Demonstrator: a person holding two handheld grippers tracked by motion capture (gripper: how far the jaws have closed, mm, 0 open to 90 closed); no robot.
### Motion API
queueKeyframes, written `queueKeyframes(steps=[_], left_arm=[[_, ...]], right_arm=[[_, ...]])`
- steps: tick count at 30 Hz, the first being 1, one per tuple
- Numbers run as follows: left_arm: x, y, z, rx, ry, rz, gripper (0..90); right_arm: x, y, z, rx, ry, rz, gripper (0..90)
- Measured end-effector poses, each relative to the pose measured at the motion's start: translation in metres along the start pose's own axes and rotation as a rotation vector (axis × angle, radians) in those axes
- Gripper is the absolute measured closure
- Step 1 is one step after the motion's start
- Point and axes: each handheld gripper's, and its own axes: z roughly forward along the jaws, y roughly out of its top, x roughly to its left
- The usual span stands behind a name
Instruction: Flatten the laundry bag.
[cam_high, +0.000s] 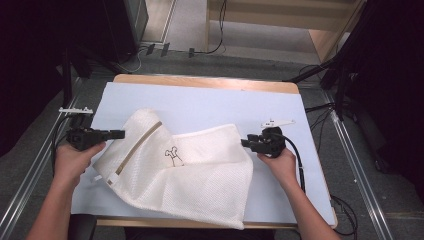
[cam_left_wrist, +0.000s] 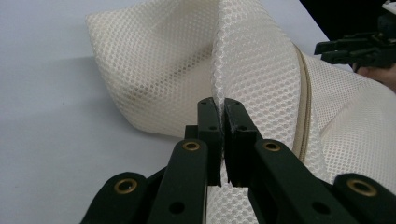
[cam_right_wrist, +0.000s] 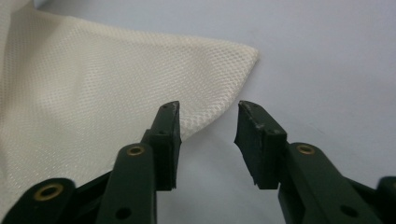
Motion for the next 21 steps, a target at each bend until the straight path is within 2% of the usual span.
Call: queueKeyframes(steps=[2, 3, 4, 5, 7, 8, 9, 10, 11, 13, 15, 17, 19, 21], left_arm=[[0.000, 0.000, 0.001, 0.001, 0.001, 0.002, 87.7], [-0.001, 0.000, 0.001, 0.001, 0.000, 0.003, 87.7], [-0.001, 0.000, 0.001, 0.000, -0.001, 0.004, 87.7], [-0.001, 0.000, 0.001, 0.000, -0.001, 0.006, 87.6], [-0.001, 0.001, 0.001, -0.003, -0.001, 0.007, 87.6], [-0.001, 0.001, 0.000, -0.006, -0.001, 0.006, 87.6], [-0.001, 0.000, 0.000, -0.007, -0.002, 0.006, 87.6], [-0.001, 0.000, 0.000, -0.007, -0.002, 0.006, 87.5], [-0.001, 0.000, 0.000, -0.006, 0.001, 0.006, 87.5], [0.000, 0.001, 0.000, -0.006, -0.001, 0.007, 87.5], [-0.001, 0.001, 0.001, -0.012, -0.002, 0.006, 87.5], [-0.002, 0.002, 0.001, -0.014, -0.002, 0.010, 87.5], [-0.002, 0.002, 0.000, -0.015, -0.002, 0.010, 87.5], [-0.002, 0.002, 0.000, -0.015, -0.001, 0.009, 87.4]], right_arm=[[-0.002, -0.001, 0.004, 0.001, 0.011, 0.006, 55.7], [-0.004, -0.003, 0.013, 0.016, 0.041, 0.014, 51.5], [-0.004, -0.003, 0.013, 0.016, 0.041, 0.014, 51.5], [-0.005, -0.004, 0.018, 0.040, 0.051, 0.020, 51.6], [-0.004, -0.005, 0.020, 0.042, 0.054, 0.016, 51.4], [-0.003, -0.002, 0.016, 0.037, -0.002, -0.027, 52.1], [-0.003, 0.002, 0.010, 0.017, -0.038, -0.049, 52.7], [-0.003, 0.002, 0.010, 0.017, -0.038, -0.049, 52.7], [-0.007, 0.010, -0.001, -0.017, -0.074, -0.043, 53.6], [-0.011, 0.013, -0.006, -0.052, -0.076, -0.040, 54.0], [-0.010, 0.013, -0.005, -0.054, -0.081, -0.038, 53.8], [-0.004, 0.012, 0.007, -0.001, -0.075, -0.066, 52.1], [0.001, 0.013, 0.017, 0.015, -0.061, -0.087, 51.3], [0.004, 0.014, 0.025, 0.034, -0.046, -0.086, 49.8]])
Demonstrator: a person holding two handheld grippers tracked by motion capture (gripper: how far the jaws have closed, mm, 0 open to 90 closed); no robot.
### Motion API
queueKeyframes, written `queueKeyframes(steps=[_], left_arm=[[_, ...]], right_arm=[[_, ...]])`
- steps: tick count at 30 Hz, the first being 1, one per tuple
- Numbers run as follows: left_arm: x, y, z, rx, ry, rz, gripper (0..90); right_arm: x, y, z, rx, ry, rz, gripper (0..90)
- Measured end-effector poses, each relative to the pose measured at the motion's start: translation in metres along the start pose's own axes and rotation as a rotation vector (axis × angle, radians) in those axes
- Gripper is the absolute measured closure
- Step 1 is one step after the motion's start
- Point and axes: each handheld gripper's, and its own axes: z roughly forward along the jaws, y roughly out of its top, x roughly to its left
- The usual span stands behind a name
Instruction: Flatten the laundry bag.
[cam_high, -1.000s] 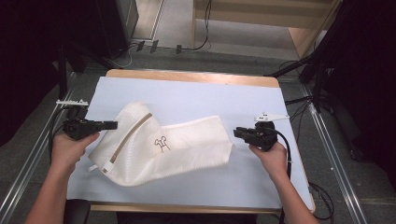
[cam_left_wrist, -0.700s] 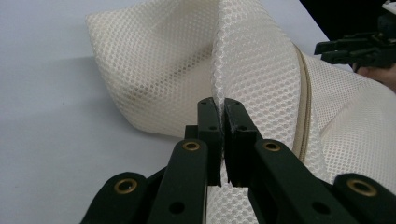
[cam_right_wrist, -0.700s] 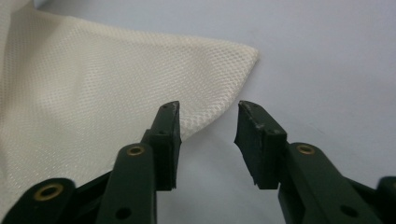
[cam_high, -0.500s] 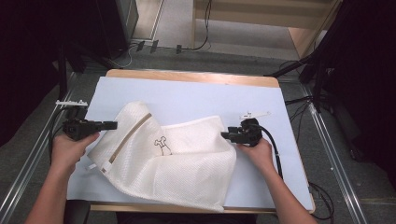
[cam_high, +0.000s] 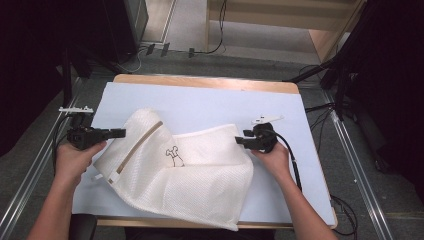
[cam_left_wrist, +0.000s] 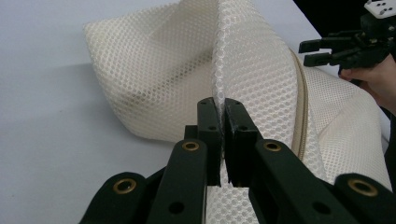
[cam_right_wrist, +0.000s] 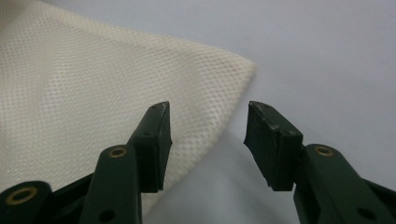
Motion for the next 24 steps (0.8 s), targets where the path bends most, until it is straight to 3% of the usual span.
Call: queueKeyframes(steps=[4, 6, 9, 10, 11, 12, 16, 18, 19, 21, 23, 24], left_arm=[[0.000, 0.000, 0.000, 0.000, -0.002, 0.001, 87.4], [0.001, -0.001, 0.000, -0.001, -0.002, 0.001, 87.4], [0.001, 0.000, 0.001, -0.001, -0.001, 0.000, 87.4], [0.000, 0.000, 0.001, -0.002, -0.001, 0.001, 87.5], [0.000, 0.000, 0.001, 0.000, 0.001, 0.005, 87.5], [-0.001, 0.000, 0.001, -0.001, 0.001, 0.007, 87.5], [-0.002, 0.001, 0.000, -0.005, -0.001, 0.014, 87.5], [-0.002, 0.002, 0.001, -0.008, -0.001, 0.017, 87.6], [-0.003, 0.002, 0.001, -0.010, -0.003, 0.015, 87.6], [-0.004, 0.002, 0.002, -0.003, -0.001, 0.025, 87.6], [-0.004, 0.002, 0.003, -0.001, 0.000, 0.026, 87.7], [-0.004, 0.002, 0.003, 0.001, 0.000, 0.027, 87.8]], right_arm=[[0.001, -0.002, 0.014, 0.052, -0.003, 0.018, 49.0], [0.001, -0.002, 0.014, 0.045, -0.006, 0.016, 50.3], [0.006, -0.002, 0.015, 0.057, -0.027, -0.010, 63.5], [0.012, -0.001, 0.016, 0.058, -0.054, -0.047, 79.7], [0.012, -0.001, 0.016, 0.058, -0.054, -0.047, 79.7], [0.014, 0.000, 0.016, 0.069, -0.039, -0.067, 87.9], [0.008, 0.002, 0.010, 0.064, -0.029, -0.054, 89.9], [0.001, 0.004, 0.000, 0.028, -0.049, -0.035, 90.0], [-0.008, 0.007, -0.014, -0.024, -0.081, -0.013, 90.0], [-0.019, 0.008, -0.028, -0.068, -0.110, 0.022, 90.0], [-0.023, 0.008, -0.032, -0.080, -0.118, 0.034, 90.0], [-0.032, 0.007, -0.042, -0.094, -0.136, 0.060, 90.0]])
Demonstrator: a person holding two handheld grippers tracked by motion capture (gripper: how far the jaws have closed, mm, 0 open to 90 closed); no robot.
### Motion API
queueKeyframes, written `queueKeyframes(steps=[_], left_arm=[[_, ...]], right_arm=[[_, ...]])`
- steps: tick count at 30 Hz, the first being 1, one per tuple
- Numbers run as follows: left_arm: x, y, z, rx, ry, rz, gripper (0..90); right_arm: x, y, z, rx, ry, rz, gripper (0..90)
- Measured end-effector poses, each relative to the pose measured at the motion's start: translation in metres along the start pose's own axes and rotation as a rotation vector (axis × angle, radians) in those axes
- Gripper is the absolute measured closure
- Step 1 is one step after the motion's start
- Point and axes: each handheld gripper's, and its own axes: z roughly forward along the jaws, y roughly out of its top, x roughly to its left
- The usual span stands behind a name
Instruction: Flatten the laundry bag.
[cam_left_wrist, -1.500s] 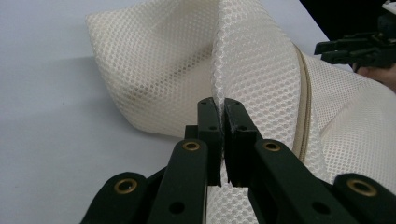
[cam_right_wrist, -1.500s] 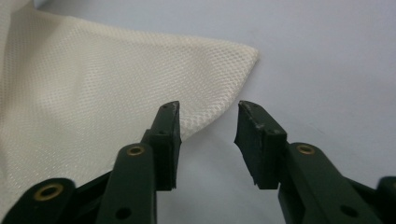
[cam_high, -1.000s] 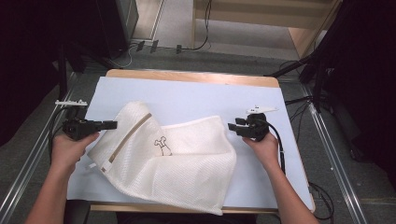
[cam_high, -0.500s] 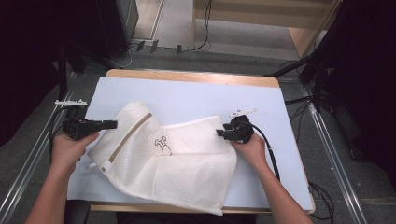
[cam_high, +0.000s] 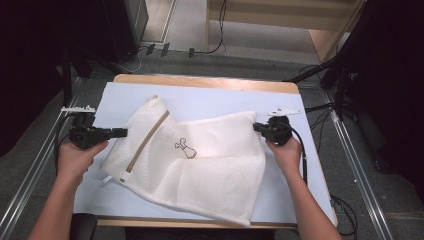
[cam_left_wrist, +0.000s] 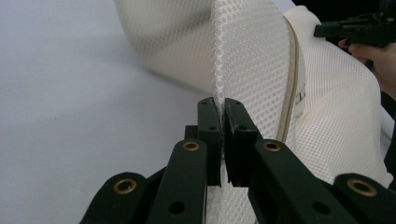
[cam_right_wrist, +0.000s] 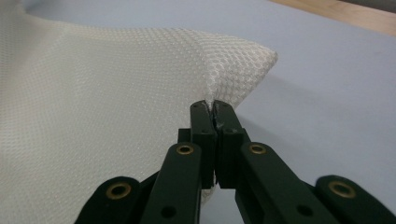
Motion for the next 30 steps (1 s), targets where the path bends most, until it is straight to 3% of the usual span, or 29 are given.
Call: queueKeyframes(steps=[6, 12, 14, 15, 16, 18, 19, 20, 21, 24, 25, 26, 30], left_arm=[[0.004, -0.003, 0.001, 0.013, 0.014, -0.014, 87.9], [0.013, -0.014, 0.015, 0.090, 0.038, -0.030, 86.9], [0.020, -0.019, 0.016, 0.096, 0.043, -0.049, 84.8], [0.022, -0.020, 0.016, 0.096, 0.049, -0.052, 79.3], [0.024, -0.020, 0.016, 0.095, 0.056, -0.053, 67.5], [0.026, -0.019, 0.015, 0.072, 0.056, -0.052, 64.4], [0.026, -0.013, 0.016, 0.058, 0.068, -0.031, 59.8], [0.026, -0.013, 0.016, 0.058, 0.068, -0.031, 58.2], [0.026, -0.008, 0.019, 0.051, 0.072, -0.016, 56.3], [0.028, 0.007, 0.029, 0.040, 0.063, 0.006, 51.3], [0.029, 0.012, 0.033, 0.046, 0.061, 0.015, 51.3], [0.031, 0.021, 0.040, 0.048, 0.069, 0.040, 50.2], [0.035, 0.033, 0.050, 0.029, 0.062, 0.048, 49.0]], right_arm=[[-0.030, -0.004, -0.019, -0.038, -0.077, 0.063, 90.0], [-0.040, -0.009, -0.013, -0.015, -0.079, 0.100, 89.6], [-0.037, -0.009, -0.005, -0.006, -0.068, 0.087, 87.2], [-0.035, -0.010, -0.002, 0.002, -0.072, 0.082, 83.2], [-0.033, -0.010, 0.001, 0.007, -0.094, 0.068, 69.0], [-0.033, -0.009, 0.000, 0.005, -0.100, 0.067, 67.5], [-0.030, -0.008, -0.008, -0.019, -0.070, 0.082, 64.3], [-0.030, -0.008, -0.008, -0.019, -0.070, 0.082, 64.3], [-0.022, -0.008, -0.018, -0.033, -0.053, 0.085, 62.5], [-0.005, -0.017, -0.030, -0.035, -0.045, 0.058, 59.8], [-0.005, -0.017, -0.030, -0.035, -0.045, 0.058, 59.8], [0.009, -0.029, -0.039, -0.028, -0.045, 0.017, 56.6], [0.020, -0.043, -0.049, -0.033, -0.009, -0.007, 55.1]])
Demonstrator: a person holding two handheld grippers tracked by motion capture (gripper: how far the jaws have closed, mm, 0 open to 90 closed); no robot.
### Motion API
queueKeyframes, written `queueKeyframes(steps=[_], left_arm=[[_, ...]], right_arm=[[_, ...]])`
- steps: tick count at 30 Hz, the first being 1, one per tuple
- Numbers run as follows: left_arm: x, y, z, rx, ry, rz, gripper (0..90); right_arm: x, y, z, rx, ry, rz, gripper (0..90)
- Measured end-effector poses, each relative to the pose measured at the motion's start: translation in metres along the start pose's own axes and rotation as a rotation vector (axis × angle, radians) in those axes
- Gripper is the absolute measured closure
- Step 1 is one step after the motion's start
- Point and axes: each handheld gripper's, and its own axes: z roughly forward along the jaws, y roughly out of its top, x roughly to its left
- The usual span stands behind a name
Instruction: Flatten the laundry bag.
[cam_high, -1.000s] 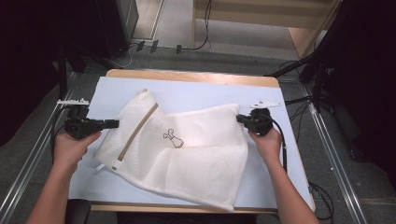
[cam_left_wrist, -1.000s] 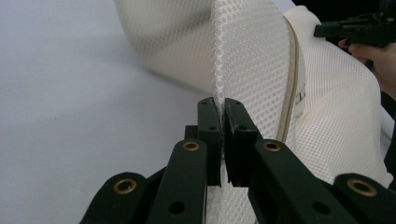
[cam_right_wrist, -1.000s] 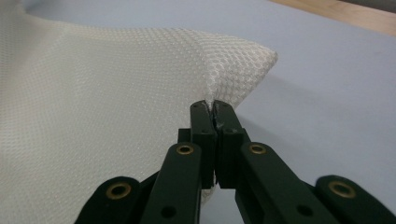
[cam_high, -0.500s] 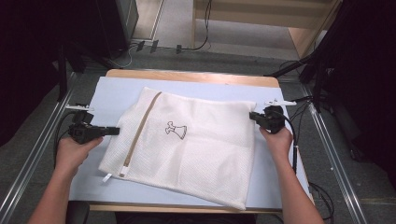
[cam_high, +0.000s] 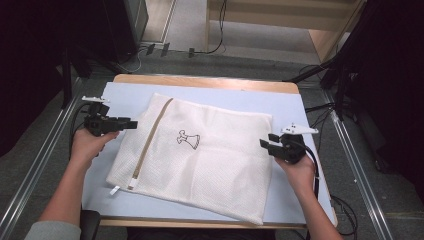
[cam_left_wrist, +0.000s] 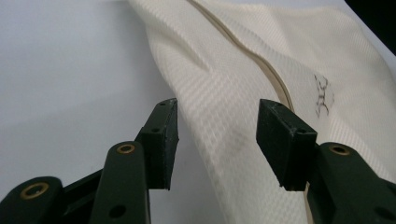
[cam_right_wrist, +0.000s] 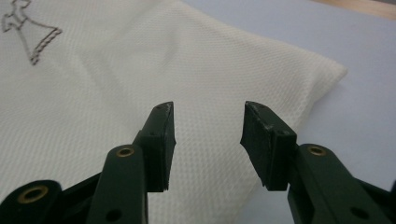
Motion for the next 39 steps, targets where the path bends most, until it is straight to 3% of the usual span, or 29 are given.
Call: queueKeyframes(steps=[3, 4, 11, 14, 16, 17, 18, 19, 21, 24, 26, 29, 34, 39], left_arm=[[0.004, 0.009, 0.011, -0.021, 0.009, 0.009, 47.3], [0.006, 0.012, 0.016, -0.018, 0.011, 0.009, 47.3], [0.016, 0.025, 0.043, 0.044, -0.011, -0.018, 48.4], [0.015, 0.026, 0.053, 0.053, -0.009, 0.001, 47.5], [0.015, 0.026, 0.061, 0.083, 0.002, 0.002, 48.7], [0.015, 0.026, 0.063, 0.091, 0.000, 0.006, 54.3], [0.016, 0.025, 0.066, 0.097, -0.002, 0.003, 54.3], [0.017, 0.024, 0.068, 0.103, -0.009, -0.006, 62.8], [0.017, 0.024, 0.071, 0.117, -0.016, -0.012, 65.4], [0.016, 0.022, 0.074, 0.144, 0.009, -0.010, 80.8], [0.017, 0.019, 0.076, 0.159, 0.010, -0.021, 88.9], [0.017, 0.016, 0.080, 0.189, 0.016, -0.025, 90.0], [0.017, 0.015, 0.071, 0.159, 0.018, -0.027, 90.0], [0.020, 0.011, 0.062, 0.140, 0.002, -0.051, 90.0]], right_arm=[[0.007, -0.013, -0.010, -0.010, 0.011, 0.002, 52.1], [0.012, -0.022, -0.013, 0.024, 0.001, 0.024, 49.6], [0.023, -0.042, -0.020, 0.063, -0.001, 0.044, 45.5], [0.025, -0.050, -0.018, 0.106, -0.006, 0.051, 45.1], [0.027, -0.054, -0.014, 0.132, 0.009, 0.067, 50.2], [0.030, -0.055, -0.009, 0.165, 0.005, 0.060, 50.2], [0.030, -0.055, -0.009, 0.165, 0.005, 0.060, 50.5], [0.034, -0.055, -0.006, 0.171, -0.020, 0.024, 54.0], [0.035, -0.054, -0.005, 0.169, -0.027, 0.020, 56.1], [0.036, -0.052, -0.001, 0.171, -0.037, 0.010, 69.6], [0.037, -0.050, 0.001, 0.178, -0.062, -0.023, 78.6], [0.033, -0.048, 0.003, 0.182, -0.038, -0.015, 89.6], [0.024, -0.042, 0.004, 0.205, -0.002, 0.050, 90.0], [0.018, -0.036, 0.004, 0.192, -0.027, 0.052, 90.0]])
